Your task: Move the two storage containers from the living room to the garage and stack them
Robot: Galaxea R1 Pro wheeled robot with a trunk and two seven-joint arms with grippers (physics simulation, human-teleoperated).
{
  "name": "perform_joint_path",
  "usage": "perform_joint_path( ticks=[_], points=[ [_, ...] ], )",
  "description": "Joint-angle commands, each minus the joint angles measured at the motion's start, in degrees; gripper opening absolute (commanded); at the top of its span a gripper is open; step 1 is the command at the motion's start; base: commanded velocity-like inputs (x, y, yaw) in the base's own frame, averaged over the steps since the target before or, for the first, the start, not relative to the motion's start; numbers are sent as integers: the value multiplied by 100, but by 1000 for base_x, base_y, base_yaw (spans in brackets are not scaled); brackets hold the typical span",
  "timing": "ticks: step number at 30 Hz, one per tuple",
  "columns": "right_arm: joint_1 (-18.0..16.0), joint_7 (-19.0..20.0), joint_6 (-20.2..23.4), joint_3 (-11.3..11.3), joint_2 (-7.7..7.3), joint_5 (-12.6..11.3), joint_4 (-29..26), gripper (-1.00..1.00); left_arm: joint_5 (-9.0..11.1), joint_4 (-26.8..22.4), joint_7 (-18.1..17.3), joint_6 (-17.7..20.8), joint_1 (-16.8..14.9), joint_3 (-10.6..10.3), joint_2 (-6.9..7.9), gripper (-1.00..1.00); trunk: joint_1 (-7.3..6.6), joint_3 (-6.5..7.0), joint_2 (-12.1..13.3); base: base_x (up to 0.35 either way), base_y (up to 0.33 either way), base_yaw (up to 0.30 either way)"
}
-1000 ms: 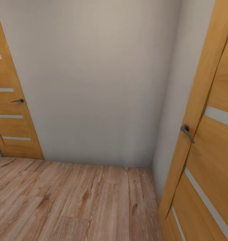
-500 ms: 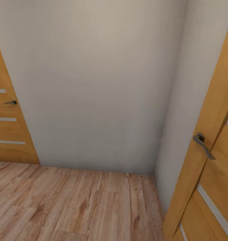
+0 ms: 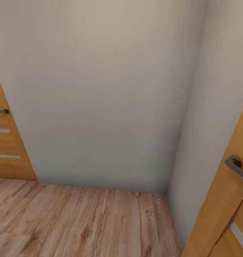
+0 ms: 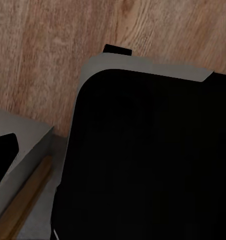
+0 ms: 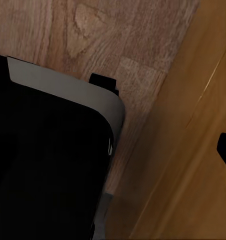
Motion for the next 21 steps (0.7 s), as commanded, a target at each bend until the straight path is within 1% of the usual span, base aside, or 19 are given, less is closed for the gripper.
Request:
perform_joint_path(
  ticks=[1,5,15,21],
  points=[
    [-7,1,-31,-2,13,45,20,100,32,0,13,-15,-2,1,-2,100,3,-6,-3,320,0,0],
    [-6,-14,-37,-5,29,39,19,100,32,0,13,-15,-2,1,4,100,3,-6,-3,320,0,140],
    [-7,-16,-41,-5,30,38,19,100,32,0,13,-15,-2,1,7,100,3,-6,-3,314,0,257],
    [-9,-16,-42,-5,30,38,18,100,32,0,13,-15,-2,1,4,100,3,-6,-3,195,0,268]
  ],
)
